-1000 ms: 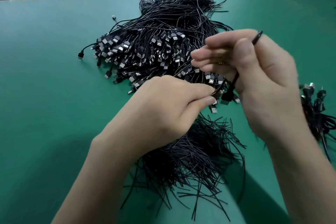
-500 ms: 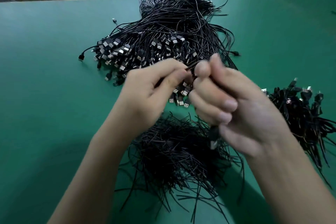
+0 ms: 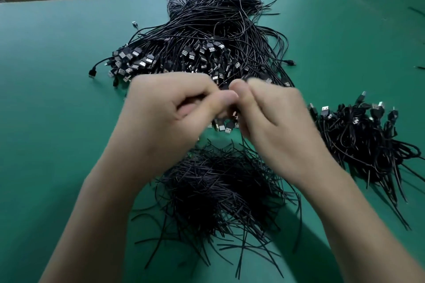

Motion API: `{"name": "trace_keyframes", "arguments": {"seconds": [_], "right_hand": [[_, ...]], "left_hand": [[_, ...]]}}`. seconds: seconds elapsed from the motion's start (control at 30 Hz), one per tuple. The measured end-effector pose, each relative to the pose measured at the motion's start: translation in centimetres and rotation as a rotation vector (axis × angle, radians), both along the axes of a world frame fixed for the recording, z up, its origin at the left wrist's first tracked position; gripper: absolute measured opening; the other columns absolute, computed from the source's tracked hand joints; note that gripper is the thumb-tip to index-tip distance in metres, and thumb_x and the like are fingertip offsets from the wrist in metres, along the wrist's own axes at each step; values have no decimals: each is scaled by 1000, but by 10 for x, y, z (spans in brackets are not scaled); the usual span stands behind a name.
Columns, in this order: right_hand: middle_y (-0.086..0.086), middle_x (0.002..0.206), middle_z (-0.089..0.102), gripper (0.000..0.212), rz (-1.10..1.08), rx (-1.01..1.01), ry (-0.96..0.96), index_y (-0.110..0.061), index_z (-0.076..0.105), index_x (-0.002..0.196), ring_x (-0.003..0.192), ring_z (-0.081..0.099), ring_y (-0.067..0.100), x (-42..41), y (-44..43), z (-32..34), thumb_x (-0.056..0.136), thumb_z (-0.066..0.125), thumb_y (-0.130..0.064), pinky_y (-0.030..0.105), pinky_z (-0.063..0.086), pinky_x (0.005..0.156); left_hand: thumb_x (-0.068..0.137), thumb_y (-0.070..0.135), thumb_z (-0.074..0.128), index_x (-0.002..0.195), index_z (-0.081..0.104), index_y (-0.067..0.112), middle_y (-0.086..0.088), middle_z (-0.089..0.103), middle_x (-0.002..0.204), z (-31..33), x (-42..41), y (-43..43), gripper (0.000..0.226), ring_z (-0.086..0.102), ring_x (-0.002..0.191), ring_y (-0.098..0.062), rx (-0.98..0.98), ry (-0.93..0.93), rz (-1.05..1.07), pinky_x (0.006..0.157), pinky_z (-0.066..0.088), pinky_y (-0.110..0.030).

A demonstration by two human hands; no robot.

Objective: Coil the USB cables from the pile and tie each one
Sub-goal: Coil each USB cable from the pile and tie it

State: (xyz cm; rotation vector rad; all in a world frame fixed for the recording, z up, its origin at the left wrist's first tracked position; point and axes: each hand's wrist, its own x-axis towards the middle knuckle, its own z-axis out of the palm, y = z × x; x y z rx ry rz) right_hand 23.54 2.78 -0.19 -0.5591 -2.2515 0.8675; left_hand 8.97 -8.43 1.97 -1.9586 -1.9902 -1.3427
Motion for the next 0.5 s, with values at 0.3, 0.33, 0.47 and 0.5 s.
{"name": "trace_keyframes", "arguments": {"seconds": [0.3, 0.33, 0.47, 0.5], "right_hand": [[-8, 49, 37, 33, 835, -1186, 351, -14, 53, 83, 43, 28, 8, -3, -9, 14, 105, 31, -26, 21, 22, 41], [-10, 51, 44, 31, 781, -1185, 433, -14, 52, 86, 43, 33, 5, -3, -8, 16, 106, 32, -26, 18, 27, 41], [-4, 69, 68, 29, 532, -1086, 683, -13, 54, 95, 57, 58, 4, 1, 0, 19, 109, 32, -25, 16, 48, 54], [-1, 77, 72, 30, 494, -1035, 704, -12, 54, 96, 63, 63, 6, 2, 3, 19, 110, 30, -24, 18, 52, 60]], "left_hand": [[110, 23, 47, 90, 65, 10, -10, 58, 71, -13, 4, 10, 30, 51, 60, -25, 31, -236, -10, 54, 43, -43], [111, 17, 45, 96, 66, 11, -13, 61, 74, -17, 8, 12, 27, 54, 62, -31, -32, -261, -49, 56, 44, -49], [106, 23, 45, 92, 64, 38, -10, 60, 69, -29, 24, 20, 29, 47, 53, -22, -250, -313, -82, 50, 42, -41], [106, 28, 44, 93, 63, 47, -6, 62, 70, -28, 27, 20, 30, 49, 53, -19, -289, -290, -85, 51, 44, -39]]}}
